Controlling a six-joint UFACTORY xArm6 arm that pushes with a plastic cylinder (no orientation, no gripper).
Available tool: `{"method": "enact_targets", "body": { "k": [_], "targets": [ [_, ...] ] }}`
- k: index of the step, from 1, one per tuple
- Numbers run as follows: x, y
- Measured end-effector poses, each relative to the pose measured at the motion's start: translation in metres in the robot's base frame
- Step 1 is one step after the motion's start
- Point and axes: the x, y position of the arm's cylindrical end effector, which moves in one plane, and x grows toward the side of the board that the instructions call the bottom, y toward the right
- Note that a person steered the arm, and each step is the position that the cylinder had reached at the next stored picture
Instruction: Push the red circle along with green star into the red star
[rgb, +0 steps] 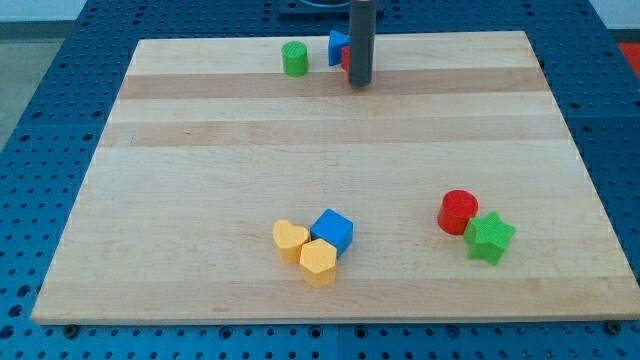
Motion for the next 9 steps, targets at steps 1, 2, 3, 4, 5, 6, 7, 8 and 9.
{"method": "enact_targets", "body": {
  "k": [1, 2, 3, 4, 5, 6, 7, 8, 9],
  "targets": [
    [0.040, 0.027],
    [0.080, 0.054],
    [0.114, 0.078],
    [0.148, 0.108],
    [0.179, 0.141],
    [0.218, 0.163],
    [0.260, 0.171],
    [0.273, 0.163],
    [0.273, 0.141]
  ]
}}
